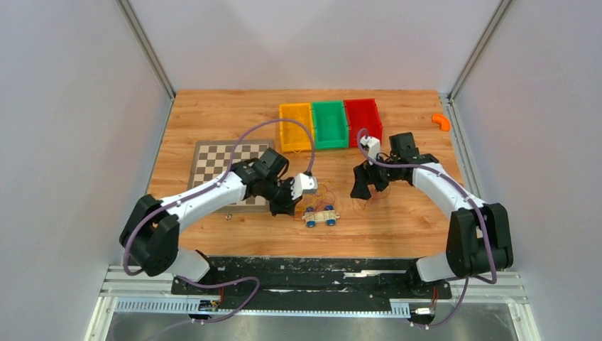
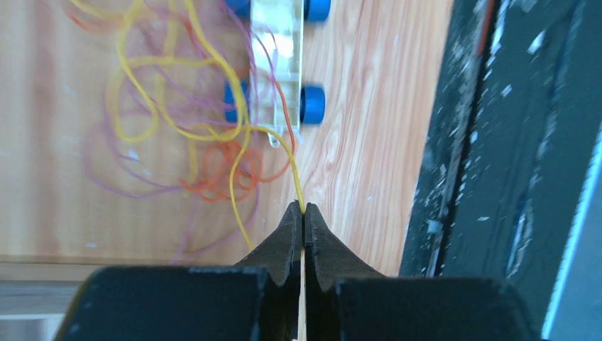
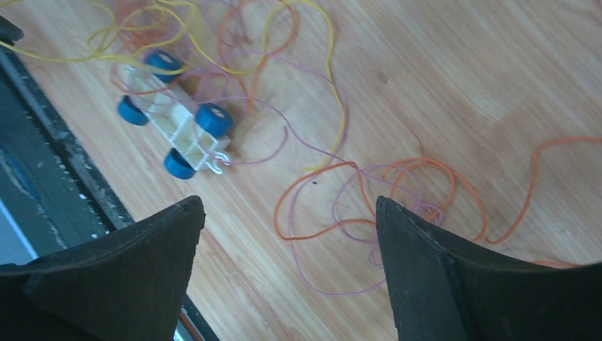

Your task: Untangle the cables

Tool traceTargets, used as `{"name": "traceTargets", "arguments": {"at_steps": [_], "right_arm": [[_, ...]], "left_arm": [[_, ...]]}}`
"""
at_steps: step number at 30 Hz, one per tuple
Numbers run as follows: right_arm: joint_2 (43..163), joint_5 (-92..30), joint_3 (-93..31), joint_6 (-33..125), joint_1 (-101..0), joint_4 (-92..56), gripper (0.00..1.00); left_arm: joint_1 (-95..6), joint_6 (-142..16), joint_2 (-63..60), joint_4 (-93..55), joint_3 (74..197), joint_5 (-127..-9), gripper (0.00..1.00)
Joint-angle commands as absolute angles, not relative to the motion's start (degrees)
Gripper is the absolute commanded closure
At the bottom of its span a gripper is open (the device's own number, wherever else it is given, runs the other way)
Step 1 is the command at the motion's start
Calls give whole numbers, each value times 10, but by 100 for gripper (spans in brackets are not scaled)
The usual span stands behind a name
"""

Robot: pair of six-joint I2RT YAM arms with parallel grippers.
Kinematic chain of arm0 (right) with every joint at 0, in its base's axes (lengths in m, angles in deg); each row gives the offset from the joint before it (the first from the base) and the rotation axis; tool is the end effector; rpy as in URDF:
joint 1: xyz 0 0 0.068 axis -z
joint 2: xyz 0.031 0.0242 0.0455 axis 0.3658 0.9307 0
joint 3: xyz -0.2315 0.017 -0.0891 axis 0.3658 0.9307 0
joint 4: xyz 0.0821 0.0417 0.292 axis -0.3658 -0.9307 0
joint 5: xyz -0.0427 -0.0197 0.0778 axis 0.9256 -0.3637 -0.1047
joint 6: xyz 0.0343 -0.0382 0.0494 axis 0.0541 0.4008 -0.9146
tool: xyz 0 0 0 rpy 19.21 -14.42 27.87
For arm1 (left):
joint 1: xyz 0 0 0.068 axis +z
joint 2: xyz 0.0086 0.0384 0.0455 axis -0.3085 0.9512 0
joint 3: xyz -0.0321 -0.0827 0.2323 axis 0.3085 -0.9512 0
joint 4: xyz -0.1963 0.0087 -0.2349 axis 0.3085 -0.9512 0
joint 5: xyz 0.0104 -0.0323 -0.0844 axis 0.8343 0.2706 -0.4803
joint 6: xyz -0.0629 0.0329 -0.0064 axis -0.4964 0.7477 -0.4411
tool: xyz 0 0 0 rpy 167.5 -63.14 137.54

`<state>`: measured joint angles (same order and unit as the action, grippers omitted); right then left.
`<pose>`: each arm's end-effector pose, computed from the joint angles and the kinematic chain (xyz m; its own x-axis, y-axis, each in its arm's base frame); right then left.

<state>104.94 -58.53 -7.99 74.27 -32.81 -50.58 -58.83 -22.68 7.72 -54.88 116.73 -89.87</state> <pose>0.3147 0.0977 0.1456 -0.6680 -0.4355 -0.6034 -0.7036 0.6336 0.3217 0.2314 -0.2389 0.1410 -0.2490 0.7650 -0.5939 0.9674 0.1669 -0.1906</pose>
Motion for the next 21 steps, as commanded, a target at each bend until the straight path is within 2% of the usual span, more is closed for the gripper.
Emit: {"name": "traceTargets", "arguments": {"at_steps": [1,5,9,12,15,19,21], "right_arm": [[970,-688,-128,758,-331,-501,9],[903,-785,-181,714,-330,-461,0],[826,-827,-171,591,-348,-262,0],[807,-821,-167,565,-405,-195,0],[810,-784,-175,603,-477,-187,0],[840,-644,-161,654,-539,-138,0],[870,-606,-154,636,-540,-111,6]], "left_arm": [[-590,-278,-19,-615,1298,-983,100],[-588,-330,-37,-632,1416,-987,100],[-586,-378,-16,-634,1525,-973,100],[-585,-409,2,-621,1596,-978,100],[-585,-425,12,-606,1637,-988,100],[-584,-440,23,-585,1679,-1009,100],[-583,-456,21,-563,1696,-1013,100]]}}
